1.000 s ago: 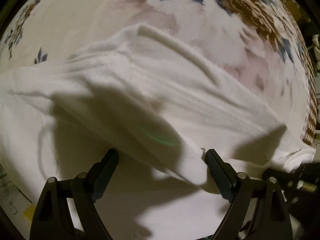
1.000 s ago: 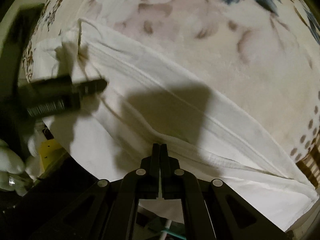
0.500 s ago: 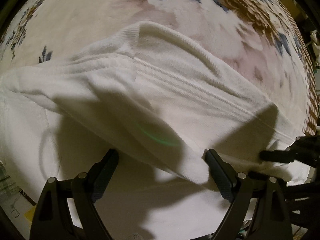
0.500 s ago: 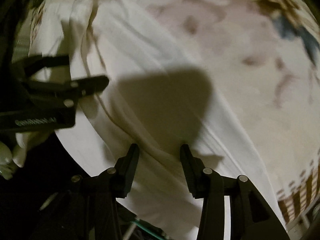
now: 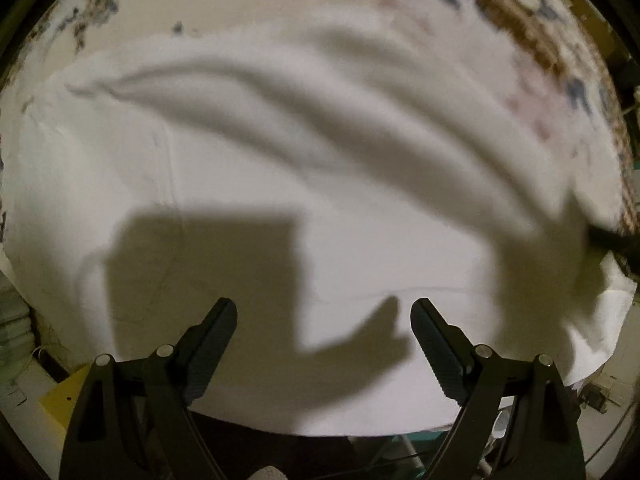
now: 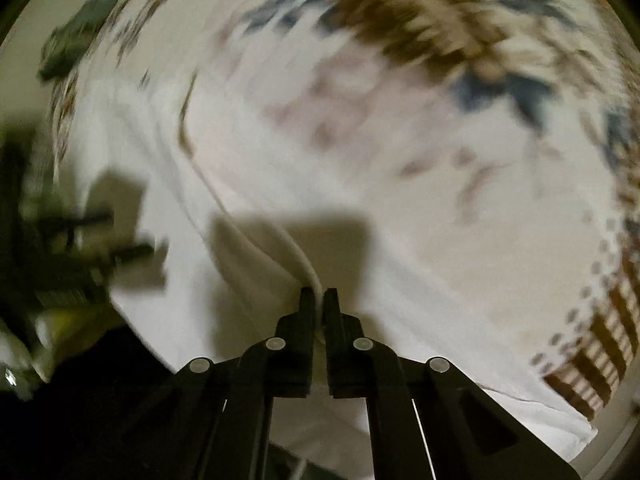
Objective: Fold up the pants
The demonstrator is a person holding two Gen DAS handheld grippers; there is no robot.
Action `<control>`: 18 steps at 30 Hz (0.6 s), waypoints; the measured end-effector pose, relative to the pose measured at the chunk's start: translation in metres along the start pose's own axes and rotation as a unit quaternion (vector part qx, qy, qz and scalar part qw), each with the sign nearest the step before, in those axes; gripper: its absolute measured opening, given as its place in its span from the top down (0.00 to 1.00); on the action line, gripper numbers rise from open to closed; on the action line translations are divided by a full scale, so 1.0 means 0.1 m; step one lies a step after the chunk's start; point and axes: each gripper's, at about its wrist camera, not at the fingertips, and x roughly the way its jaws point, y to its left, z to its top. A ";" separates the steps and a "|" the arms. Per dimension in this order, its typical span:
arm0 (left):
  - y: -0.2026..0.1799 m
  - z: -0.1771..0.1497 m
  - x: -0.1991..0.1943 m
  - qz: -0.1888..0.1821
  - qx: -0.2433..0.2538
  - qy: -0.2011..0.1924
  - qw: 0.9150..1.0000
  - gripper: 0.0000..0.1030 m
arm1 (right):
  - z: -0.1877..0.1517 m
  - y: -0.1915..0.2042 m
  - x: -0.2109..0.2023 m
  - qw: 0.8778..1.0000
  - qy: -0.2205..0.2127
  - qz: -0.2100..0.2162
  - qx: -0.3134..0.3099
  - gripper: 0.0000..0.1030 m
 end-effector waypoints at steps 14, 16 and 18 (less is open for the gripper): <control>-0.18 0.53 -0.25 0.003 0.033 -0.041 0.999 0.13 | 0.66 -0.47 0.25 0.989 0.012 0.027 0.142 0.61; -0.24 0.71 -0.30 0.003 0.043 -0.055 0.998 0.13 | 0.55 -0.58 0.05 0.984 -0.013 0.015 0.179 0.53; -0.33 0.92 -0.27 0.016 0.064 -0.065 0.996 0.13 | 0.39 -0.66 -0.15 0.978 -0.028 0.017 0.206 0.53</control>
